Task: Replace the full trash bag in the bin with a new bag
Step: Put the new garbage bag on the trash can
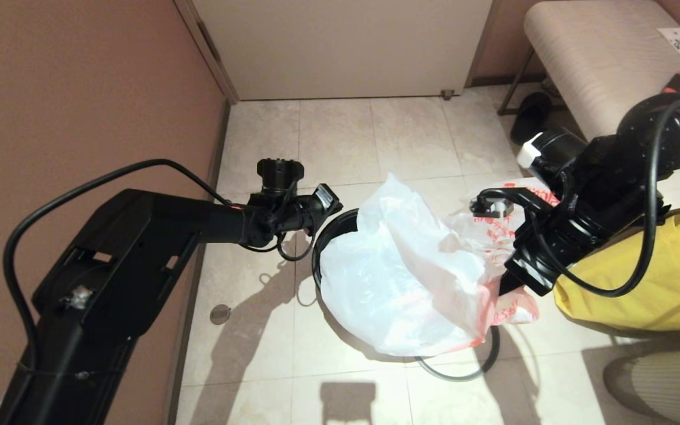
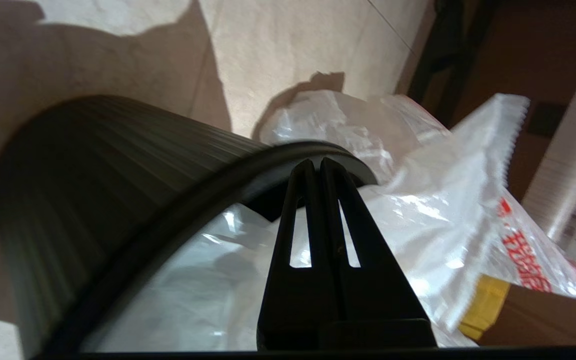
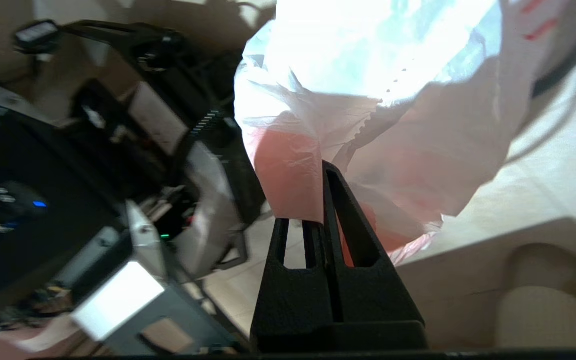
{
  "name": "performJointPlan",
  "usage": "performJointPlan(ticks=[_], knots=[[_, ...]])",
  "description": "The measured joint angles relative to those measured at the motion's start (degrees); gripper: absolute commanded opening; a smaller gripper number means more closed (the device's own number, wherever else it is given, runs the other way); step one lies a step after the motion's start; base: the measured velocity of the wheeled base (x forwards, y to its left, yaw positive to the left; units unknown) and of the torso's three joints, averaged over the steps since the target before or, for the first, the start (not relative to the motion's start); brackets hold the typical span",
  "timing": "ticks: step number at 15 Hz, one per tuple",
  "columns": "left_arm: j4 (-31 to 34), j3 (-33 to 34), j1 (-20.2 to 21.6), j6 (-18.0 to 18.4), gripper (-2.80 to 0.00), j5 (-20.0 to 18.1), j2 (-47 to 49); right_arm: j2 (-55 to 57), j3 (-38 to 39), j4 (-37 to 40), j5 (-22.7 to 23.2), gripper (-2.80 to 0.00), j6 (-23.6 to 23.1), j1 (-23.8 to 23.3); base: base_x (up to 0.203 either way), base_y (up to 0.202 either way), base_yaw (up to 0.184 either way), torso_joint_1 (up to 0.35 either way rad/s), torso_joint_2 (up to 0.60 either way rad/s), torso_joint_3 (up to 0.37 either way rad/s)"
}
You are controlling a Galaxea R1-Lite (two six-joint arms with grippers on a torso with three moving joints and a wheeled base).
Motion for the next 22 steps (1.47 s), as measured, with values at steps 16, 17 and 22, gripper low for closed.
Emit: performJointPlan(ticks=[16, 17, 22], knots=[[0.8, 30.1, -2.3, 0.0, -2.80, 0.2, -24.6, 1.3, -5.7, -24.2, 22.6, -2.80, 17.2, -1.4, 0.000, 0.000, 0.000, 0.000, 0.00, 0.000], [-1.3, 31.9, -2.4, 0.1, -2.80, 0.2, -25.6, 0.5, -5.9, -26.9, 22.7, -2.80, 20.6, -2.0, 0.000, 0.000, 0.000, 0.000, 0.00, 0.000], [-11.4, 30.6, -2.6, -0.1, -2.80, -0.6, -22.0, -4.5, -3.9, -23.8, 30.6, -2.80, 31.8, -2.9, 0.000, 0.000, 0.000, 0.000, 0.00, 0.000]])
